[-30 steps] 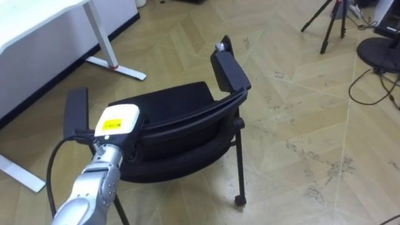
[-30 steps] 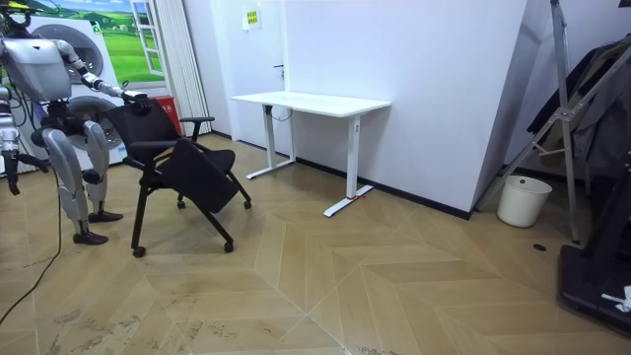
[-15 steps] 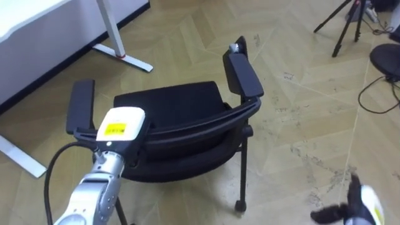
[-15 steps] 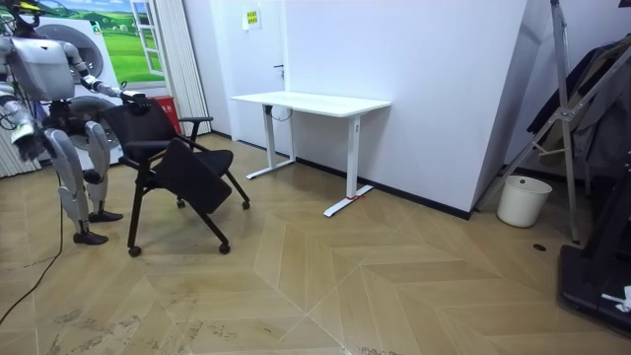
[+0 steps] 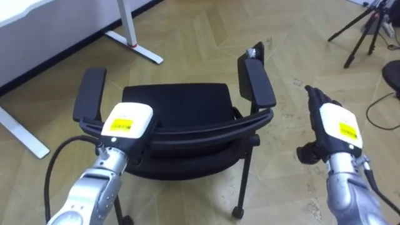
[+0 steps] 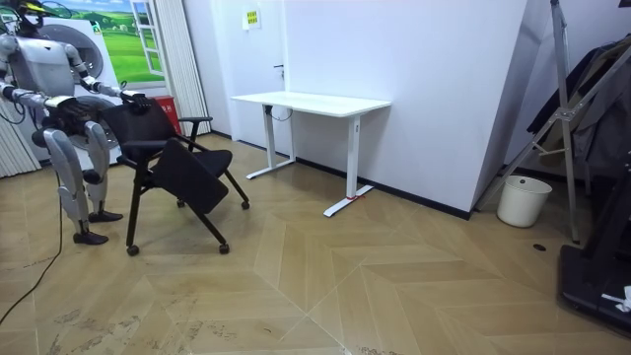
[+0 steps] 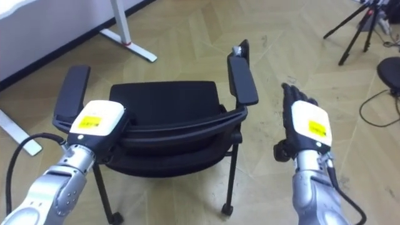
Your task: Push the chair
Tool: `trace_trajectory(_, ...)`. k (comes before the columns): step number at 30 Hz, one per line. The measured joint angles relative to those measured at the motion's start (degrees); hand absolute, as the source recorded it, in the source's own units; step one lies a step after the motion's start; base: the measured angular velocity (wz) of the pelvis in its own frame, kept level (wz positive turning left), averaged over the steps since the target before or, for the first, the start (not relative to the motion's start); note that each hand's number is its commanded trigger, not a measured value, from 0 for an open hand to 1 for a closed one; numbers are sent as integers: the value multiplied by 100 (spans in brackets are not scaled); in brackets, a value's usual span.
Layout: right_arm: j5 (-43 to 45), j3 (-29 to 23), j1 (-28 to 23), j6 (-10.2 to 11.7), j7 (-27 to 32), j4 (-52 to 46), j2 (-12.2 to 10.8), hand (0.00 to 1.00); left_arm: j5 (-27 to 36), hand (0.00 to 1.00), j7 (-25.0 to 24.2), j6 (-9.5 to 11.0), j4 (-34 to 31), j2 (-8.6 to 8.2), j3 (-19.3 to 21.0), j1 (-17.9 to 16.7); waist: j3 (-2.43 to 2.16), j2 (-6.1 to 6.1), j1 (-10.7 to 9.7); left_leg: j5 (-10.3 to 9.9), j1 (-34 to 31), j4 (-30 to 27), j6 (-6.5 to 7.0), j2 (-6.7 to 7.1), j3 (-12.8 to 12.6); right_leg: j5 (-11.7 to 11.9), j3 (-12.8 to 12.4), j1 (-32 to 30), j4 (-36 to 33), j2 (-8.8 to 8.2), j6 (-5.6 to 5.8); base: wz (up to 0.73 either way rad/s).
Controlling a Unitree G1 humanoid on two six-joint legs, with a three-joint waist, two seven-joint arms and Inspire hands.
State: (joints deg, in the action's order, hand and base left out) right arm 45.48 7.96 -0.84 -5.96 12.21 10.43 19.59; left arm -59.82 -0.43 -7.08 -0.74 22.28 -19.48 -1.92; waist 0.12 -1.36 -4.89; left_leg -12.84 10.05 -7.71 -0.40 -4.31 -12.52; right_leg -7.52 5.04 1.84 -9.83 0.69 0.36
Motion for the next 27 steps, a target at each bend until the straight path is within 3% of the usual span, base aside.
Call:
trace_trajectory(4,16,218,208,-67,-327,-270,158,0,-3,100,-5,13,-76,113,-63,49,40,-93,31,0,-20,2,-1,-6,23,0,6,6,6,-2,-1,4)
trace_trajectory(8,181,428,205,-119,-541,-870,162,0,-52,100,-50,15,-158,135,-82,13,17,-130,66,0,-22,-1,-1,-7,61,1,23,12,6,-4,-1,2)
trace_trajectory(16,445,869,205,-108,-774,-1173,307,0,-69,100,-6,313,-164,166,-98,22,4,-126,218,1,-42,-5,-2,0,173,1,120,27,8,-22,-1,5)
trace_trajectory(27,491,899,217,-105,-1216,-1432,335,0,-67,100,-21,369,-185,194,-108,25,0,-120,236,2,-49,-4,-2,5,179,0,143,30,2,-37,-1,1)
